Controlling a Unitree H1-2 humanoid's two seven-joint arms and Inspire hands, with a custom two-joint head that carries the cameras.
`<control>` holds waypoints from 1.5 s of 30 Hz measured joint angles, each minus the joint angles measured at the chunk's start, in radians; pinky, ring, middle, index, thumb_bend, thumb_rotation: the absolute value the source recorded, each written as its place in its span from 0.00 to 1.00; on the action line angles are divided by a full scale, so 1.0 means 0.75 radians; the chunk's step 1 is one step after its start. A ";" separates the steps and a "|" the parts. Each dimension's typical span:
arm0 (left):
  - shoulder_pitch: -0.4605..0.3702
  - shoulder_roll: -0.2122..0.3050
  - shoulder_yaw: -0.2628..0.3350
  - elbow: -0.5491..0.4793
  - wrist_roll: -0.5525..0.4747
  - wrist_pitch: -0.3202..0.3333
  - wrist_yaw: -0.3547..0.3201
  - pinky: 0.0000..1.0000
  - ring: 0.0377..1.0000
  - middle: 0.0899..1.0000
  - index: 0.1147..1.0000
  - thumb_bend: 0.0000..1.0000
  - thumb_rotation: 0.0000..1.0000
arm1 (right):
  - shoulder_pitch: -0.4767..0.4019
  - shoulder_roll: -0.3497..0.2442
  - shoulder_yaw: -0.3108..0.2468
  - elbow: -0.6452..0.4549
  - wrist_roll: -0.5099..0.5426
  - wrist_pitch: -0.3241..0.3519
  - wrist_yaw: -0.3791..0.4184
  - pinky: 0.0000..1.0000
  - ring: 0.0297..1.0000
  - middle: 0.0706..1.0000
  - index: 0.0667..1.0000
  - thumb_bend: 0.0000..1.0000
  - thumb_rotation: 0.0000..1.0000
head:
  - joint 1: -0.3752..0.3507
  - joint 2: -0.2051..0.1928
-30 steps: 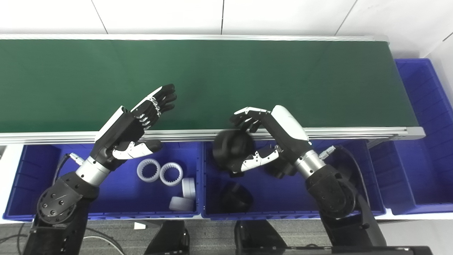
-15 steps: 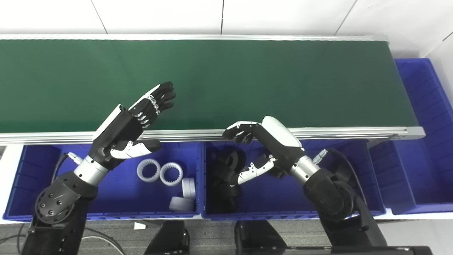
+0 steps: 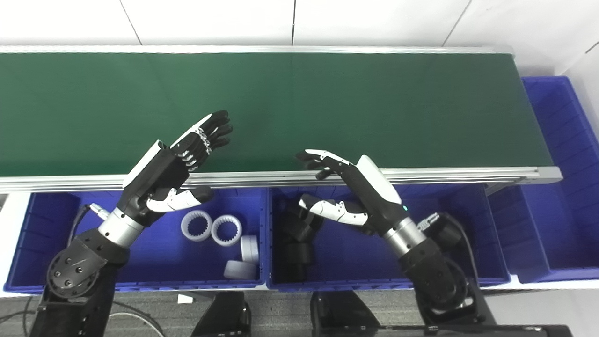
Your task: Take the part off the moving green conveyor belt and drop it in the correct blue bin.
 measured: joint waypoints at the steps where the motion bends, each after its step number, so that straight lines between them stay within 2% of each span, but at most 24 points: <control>1: 0.004 0.000 -0.002 0.000 0.007 -0.008 0.000 0.93 0.97 0.98 0.94 0.45 0.56 | 0.005 0.011 0.002 0.001 0.008 -0.013 -0.011 0.80 0.86 0.88 0.86 0.49 0.98 | 0.000 0.000; 7: 0.032 0.000 -0.025 0.006 0.033 -0.066 -0.015 0.92 0.95 0.96 0.94 0.44 0.53 | 0.017 0.034 0.006 0.017 0.038 -0.096 -0.058 0.85 0.90 0.92 0.90 0.47 1.00 | 0.010 -0.008; 16: 0.097 0.000 -0.057 0.002 0.043 -0.070 -0.014 0.93 0.96 0.97 0.95 0.45 0.53 | 0.041 0.035 0.019 0.025 0.075 -0.105 -0.060 0.86 0.92 0.95 0.93 0.44 0.99 | 0.035 0.000; 21: 0.157 0.001 -0.069 0.000 0.066 -0.113 -0.014 0.95 0.98 0.99 0.96 0.47 0.57 | 0.069 0.026 0.033 0.043 0.086 -0.149 -0.060 0.85 0.92 0.96 0.94 0.44 0.94 | 0.047 -0.047; 22: 0.172 0.000 -0.071 0.007 0.080 -0.136 -0.014 0.95 0.98 0.99 0.96 0.48 0.58 | 0.080 0.025 0.039 0.056 0.084 -0.162 -0.062 0.85 0.92 0.96 0.94 0.45 0.94 | 0.047 -0.241; 23: 0.187 0.000 -0.073 0.032 0.087 -0.180 -0.016 0.95 0.98 0.99 0.97 0.50 0.60 | 0.093 0.024 0.045 0.086 0.082 -0.192 -0.072 0.85 0.92 0.96 0.94 0.45 0.93 | 0.049 -0.282; 24: 0.199 -0.001 -0.076 0.078 0.091 -0.225 -0.020 0.95 0.98 0.99 0.97 0.51 0.60 | 0.107 0.025 0.053 0.129 0.077 -0.225 -0.081 0.85 0.92 0.96 0.94 0.45 0.93 | 0.049 -0.282; 25: 0.207 -0.002 -0.076 0.125 0.099 -0.253 -0.023 0.94 0.97 0.99 0.97 0.52 0.61 | 0.120 0.025 0.060 0.169 0.074 -0.258 -0.089 0.85 0.92 0.96 0.94 0.45 0.93 | 0.053 -0.353; 26: 0.214 -0.004 -0.073 0.165 0.118 -0.263 -0.023 0.92 0.96 0.98 0.96 0.54 0.62 | 0.135 0.024 0.067 0.216 0.069 -0.299 -0.099 0.85 0.92 0.96 0.94 0.45 0.92 | 0.059 -0.374; 29: 0.231 -0.004 -0.069 0.191 0.149 -0.269 -0.017 0.89 0.96 0.97 0.94 0.53 0.55 | 0.165 0.025 0.078 0.282 0.064 -0.349 -0.116 0.84 0.92 0.97 0.93 0.43 0.88 | 0.061 -0.382; 34: 0.196 -0.009 -0.068 0.190 0.161 -0.280 -0.012 0.88 0.95 0.97 0.93 0.51 0.45 | 0.145 0.040 0.084 0.283 0.053 -0.408 -0.138 0.86 0.94 0.98 0.94 0.43 0.90 | 0.059 -0.370; 41: 0.182 -0.014 -0.069 0.189 0.140 -0.282 -0.013 0.88 0.94 0.97 0.94 0.51 0.45 | 0.143 0.040 0.087 0.283 0.051 -0.418 -0.137 0.88 0.95 0.98 0.96 0.42 0.93 | 0.059 -0.352; 45: 0.182 -0.014 -0.069 0.189 0.140 -0.282 -0.014 0.90 0.95 0.97 0.95 0.52 0.49 | 0.147 0.035 0.088 0.283 0.051 -0.418 -0.135 0.88 0.95 0.98 0.96 0.41 0.92 | 0.063 -0.333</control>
